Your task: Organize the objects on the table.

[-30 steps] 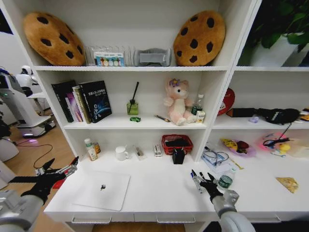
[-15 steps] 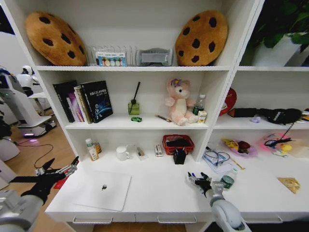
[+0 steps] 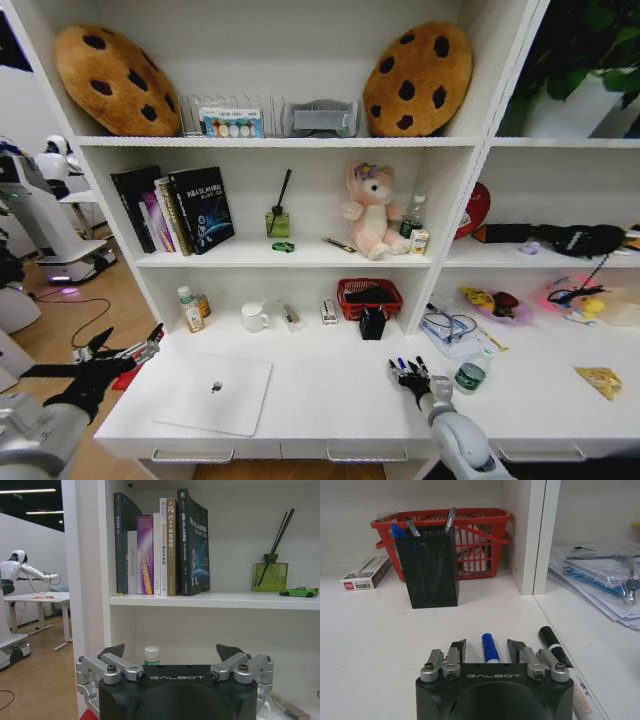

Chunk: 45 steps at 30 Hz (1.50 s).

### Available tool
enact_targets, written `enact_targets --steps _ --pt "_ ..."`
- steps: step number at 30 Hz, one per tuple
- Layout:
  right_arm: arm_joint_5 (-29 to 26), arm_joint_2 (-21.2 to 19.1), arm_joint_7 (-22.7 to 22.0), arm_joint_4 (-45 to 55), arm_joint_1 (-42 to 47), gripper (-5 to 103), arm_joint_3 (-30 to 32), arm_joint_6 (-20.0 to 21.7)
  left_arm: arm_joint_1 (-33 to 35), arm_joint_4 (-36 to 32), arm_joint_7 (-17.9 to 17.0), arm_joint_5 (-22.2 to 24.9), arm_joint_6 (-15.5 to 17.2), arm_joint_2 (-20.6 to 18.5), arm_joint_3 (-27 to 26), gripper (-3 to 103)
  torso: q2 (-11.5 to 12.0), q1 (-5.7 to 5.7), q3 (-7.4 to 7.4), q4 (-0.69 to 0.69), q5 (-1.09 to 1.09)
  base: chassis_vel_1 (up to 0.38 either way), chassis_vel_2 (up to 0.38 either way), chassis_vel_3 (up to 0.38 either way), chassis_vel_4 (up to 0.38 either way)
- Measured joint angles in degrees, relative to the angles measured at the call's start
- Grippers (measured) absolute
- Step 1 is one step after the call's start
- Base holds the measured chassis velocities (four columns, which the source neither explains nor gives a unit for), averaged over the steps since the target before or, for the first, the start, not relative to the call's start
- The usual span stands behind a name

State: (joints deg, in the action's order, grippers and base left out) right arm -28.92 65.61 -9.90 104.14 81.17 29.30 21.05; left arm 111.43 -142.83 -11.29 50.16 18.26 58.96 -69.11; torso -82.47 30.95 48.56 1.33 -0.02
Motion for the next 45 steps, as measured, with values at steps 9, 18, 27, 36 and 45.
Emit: enact_targets --steps 9,18,27,36,45 --pt "-0.17 -0.52 -0.01 -0.79 -1.05 17 -0.94 0.02 0.0 0.0 0.0 0.0 0.0 0.0 0.0 100 0.0 0.0 0.0 0.0 0.01 0.0 0.0 0.0 0.0" --pt "-0.58 -1.09 2.86 0.11 -1.95 12 -1.52 -2.85 0.0 0.0 0.0 0.0 0.0 0.0 0.0 100 0.01 0.0 0.01 0.01 0.05 0.0 0.0 0.0 0.0" --pt "4.25 -3.5 10.95 0.72 -10.44 10 -3.22 -24.72 0.0 0.0 0.01 0.0 0.0 0.0 0.0 100 0.01 0.0 0.01 -0.01 0.01 0.0 0.0 0.0 0.0" --pt "7.38 1.19 5.77 -10.25 -20.5 10 -8.48 -36.45 0.0 0.0 0.02 0.0 0.0 0.0 0.0 100 0.02 0.01 0.01 -0.02 0.01 0.0 0.0 0.0 0.0" --pt "10.7 4.19 5.77 -18.86 -25.99 10 -11.16 -40.67 0.0 0.0 0.02 0.0 0.0 0.0 0.0 100 0.02 0.01 0.01 -0.01 0.01 0.0 0.0 0.0 0.0"
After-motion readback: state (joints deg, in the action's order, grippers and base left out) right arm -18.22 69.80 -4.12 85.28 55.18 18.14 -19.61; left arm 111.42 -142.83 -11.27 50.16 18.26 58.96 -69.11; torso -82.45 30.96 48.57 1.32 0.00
